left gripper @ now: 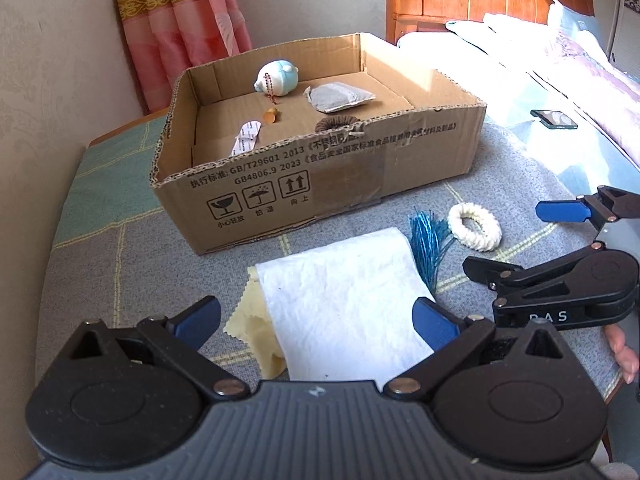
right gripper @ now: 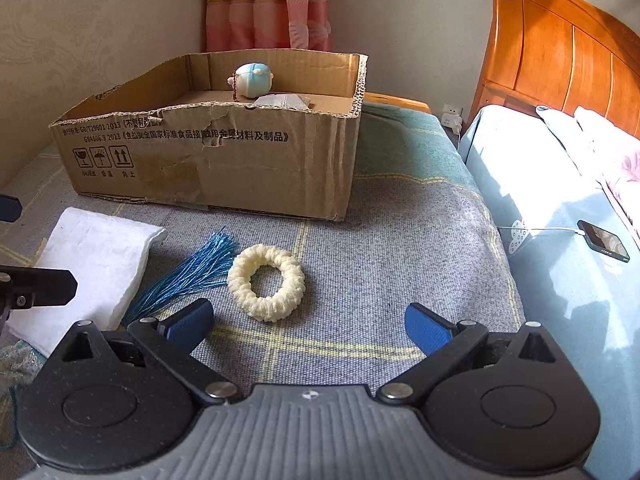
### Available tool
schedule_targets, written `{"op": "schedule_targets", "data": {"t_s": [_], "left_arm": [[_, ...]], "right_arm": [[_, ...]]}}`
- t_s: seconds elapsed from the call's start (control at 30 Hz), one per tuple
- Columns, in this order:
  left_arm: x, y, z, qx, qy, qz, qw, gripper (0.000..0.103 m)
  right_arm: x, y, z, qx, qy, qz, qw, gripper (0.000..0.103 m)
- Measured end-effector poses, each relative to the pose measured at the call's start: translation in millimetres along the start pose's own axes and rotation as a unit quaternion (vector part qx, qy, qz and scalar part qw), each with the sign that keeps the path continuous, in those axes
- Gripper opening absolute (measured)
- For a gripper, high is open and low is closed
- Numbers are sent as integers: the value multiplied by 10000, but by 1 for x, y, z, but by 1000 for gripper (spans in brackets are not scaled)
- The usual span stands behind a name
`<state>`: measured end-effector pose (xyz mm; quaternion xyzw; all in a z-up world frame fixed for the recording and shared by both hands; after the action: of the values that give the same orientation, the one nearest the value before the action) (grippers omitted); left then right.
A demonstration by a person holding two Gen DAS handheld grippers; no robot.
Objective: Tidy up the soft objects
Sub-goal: 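Move left gripper to white towel while right gripper approaches cream ring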
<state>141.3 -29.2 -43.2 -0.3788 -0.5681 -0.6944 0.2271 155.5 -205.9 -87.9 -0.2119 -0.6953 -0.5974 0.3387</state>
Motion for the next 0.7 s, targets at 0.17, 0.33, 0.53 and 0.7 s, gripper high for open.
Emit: {"op": "schedule_targets", "data": {"t_s": [0.17, 0.33, 0.53, 0.7], "left_arm": [[-15, 1, 1, 529, -318, 431, 9972, 101], [-26, 0, 6, 912, -340, 717, 9927, 101], [-34, 6, -8, 874, -352, 909, 9914, 101], [-41, 13, -19, 765, -98, 976, 9922, 101]], "right_arm": [[3, -4, -1, 96, 114, -96, 9998, 103], [4, -6, -1, 140, 167, -177, 9996, 103], [6, -10, -3, 207, 251, -304, 9990, 103], [7, -12, -3, 256, 296, -370, 9985, 103]]}}
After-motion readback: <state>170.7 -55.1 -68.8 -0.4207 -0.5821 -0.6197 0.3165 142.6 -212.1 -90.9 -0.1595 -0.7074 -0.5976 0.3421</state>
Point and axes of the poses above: each gripper's, at about its wrist camera, not at the fingertips, and x roughly against the way its jaws point, z to its left, y to its top, the point moved 3 cm from there along -x, roughly the way its jaws point
